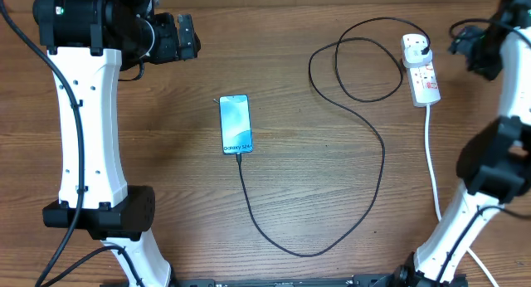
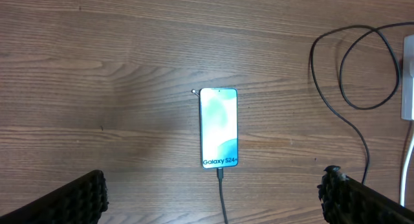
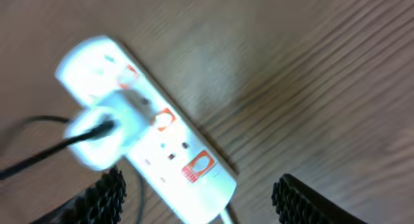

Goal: Plug charger to phone and switch on socket

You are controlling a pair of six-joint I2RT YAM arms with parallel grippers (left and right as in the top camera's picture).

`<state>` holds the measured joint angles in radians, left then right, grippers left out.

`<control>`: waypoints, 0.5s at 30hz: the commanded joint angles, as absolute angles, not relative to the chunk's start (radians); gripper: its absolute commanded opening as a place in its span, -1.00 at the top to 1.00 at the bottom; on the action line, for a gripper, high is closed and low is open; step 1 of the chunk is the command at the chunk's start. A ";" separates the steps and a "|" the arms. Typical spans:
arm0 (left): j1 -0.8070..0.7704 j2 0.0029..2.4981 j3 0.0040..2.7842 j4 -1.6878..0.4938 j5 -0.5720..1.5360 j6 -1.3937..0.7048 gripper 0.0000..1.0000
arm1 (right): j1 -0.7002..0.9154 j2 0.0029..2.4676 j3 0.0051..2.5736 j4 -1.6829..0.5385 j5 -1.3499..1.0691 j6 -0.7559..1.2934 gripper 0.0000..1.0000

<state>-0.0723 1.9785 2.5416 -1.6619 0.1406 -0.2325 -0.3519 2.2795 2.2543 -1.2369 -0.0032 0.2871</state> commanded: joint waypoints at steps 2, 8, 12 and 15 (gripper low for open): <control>-0.081 1.964 2.555 -1.665 0.130 -0.220 -0.99 | -0.335 2.110 2.292 -1.326 -0.064 0.280 -0.45; -0.081 1.964 2.555 -1.665 0.130 -0.220 -0.99 | -0.323 1.982 2.292 -1.432 -0.247 0.178 -0.44; -0.081 1.964 2.555 -1.665 0.130 -0.220 -0.99 | -0.304 1.886 2.292 -1.495 -0.294 0.136 -0.44; -0.081 1.964 2.555 -1.665 0.130 -0.220 -0.99 | -0.279 1.821 2.292 -1.542 -0.294 0.121 -0.44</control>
